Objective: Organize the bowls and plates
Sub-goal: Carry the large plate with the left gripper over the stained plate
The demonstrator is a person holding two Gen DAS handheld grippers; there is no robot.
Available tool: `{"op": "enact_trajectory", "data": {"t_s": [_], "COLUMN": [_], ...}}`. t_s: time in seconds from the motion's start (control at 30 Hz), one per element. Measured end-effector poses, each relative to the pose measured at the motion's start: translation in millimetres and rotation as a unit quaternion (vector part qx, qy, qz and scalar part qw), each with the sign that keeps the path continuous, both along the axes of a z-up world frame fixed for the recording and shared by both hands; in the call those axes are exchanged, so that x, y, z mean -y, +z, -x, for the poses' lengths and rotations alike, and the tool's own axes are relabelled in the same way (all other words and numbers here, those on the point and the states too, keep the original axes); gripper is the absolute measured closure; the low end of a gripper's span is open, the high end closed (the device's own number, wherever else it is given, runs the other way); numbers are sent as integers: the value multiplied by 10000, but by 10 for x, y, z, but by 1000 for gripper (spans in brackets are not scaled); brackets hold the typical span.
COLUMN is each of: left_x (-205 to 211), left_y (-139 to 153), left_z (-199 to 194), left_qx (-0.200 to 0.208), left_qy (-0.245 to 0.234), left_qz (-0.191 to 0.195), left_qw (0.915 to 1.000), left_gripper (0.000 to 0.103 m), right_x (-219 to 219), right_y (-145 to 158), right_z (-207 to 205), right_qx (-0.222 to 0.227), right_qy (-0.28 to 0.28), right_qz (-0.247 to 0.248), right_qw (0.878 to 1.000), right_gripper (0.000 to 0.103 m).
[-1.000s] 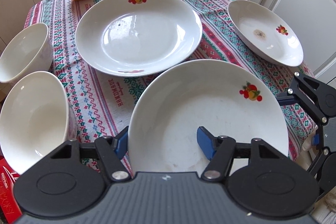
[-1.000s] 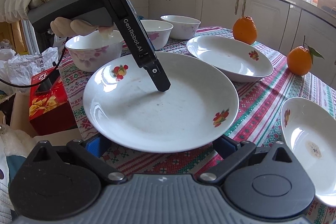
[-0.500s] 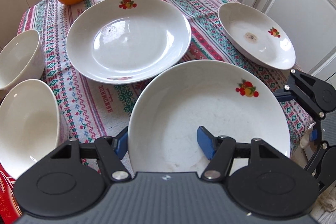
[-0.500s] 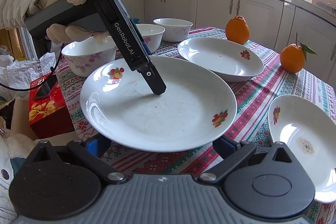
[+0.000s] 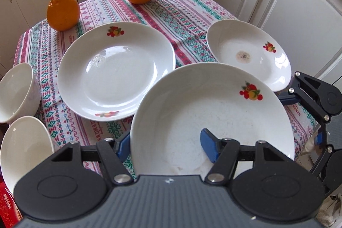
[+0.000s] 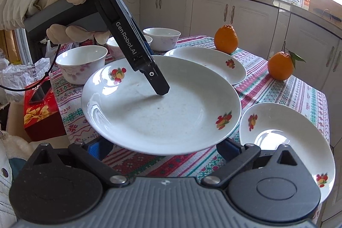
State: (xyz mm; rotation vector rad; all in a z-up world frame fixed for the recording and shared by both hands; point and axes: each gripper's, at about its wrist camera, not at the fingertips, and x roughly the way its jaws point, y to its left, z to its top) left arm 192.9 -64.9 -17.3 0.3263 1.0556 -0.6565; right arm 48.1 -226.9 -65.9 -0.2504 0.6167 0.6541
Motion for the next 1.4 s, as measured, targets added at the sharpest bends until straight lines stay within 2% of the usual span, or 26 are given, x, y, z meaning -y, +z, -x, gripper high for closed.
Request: {"op": "enact_trajectory", "data": {"t_s": [0.37,0.8,1.03,1.4], "left_x": [601,1273,1442,1498], "left_y": [89,29,-47,-127], "left_z": [-167,-321,-390,-482], "left_qx": [219,357,309,240], "left_qy": [-273,-752,-817,-813], "left_qz": [9,-24,21,57], "left_qw": [9994,9965,9962,9964], "left_gripper": [38,38,38,38], "right_x": [490,1059,1215,1229], "right_y": [68,-38,-90,-133], "right_z": [-75,-152,-208,-266], "right_qx": [174,134,68,-36], "right_qy": [-368,-1003,-1213,-1345], "right_qz": [25,-111,-170,-111], "right_qw": [9992,9948,9924,9908], "right_gripper": [0,0,0,0]}}
